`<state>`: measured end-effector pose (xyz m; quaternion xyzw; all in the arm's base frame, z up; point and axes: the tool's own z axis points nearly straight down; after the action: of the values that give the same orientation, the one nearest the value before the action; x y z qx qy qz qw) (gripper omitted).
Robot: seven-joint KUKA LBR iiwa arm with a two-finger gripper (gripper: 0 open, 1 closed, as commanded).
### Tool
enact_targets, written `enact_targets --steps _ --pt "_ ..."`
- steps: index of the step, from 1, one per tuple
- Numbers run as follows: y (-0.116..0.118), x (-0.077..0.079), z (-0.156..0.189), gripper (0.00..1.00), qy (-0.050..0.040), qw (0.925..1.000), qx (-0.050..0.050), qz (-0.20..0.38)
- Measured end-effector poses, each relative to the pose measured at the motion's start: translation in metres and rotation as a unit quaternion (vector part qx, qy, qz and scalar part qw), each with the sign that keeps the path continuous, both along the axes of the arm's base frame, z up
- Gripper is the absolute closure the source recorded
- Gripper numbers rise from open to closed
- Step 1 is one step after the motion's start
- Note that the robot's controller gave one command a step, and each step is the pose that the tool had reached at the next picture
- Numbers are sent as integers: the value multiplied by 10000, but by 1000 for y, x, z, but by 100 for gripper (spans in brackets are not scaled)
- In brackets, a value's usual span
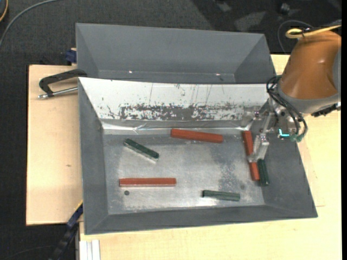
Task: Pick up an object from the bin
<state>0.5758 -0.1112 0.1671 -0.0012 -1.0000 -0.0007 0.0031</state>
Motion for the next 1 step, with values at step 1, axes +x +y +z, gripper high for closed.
enact_targets --steps 1 --pt "62 -19 -89 0 10 9999 17 -117"
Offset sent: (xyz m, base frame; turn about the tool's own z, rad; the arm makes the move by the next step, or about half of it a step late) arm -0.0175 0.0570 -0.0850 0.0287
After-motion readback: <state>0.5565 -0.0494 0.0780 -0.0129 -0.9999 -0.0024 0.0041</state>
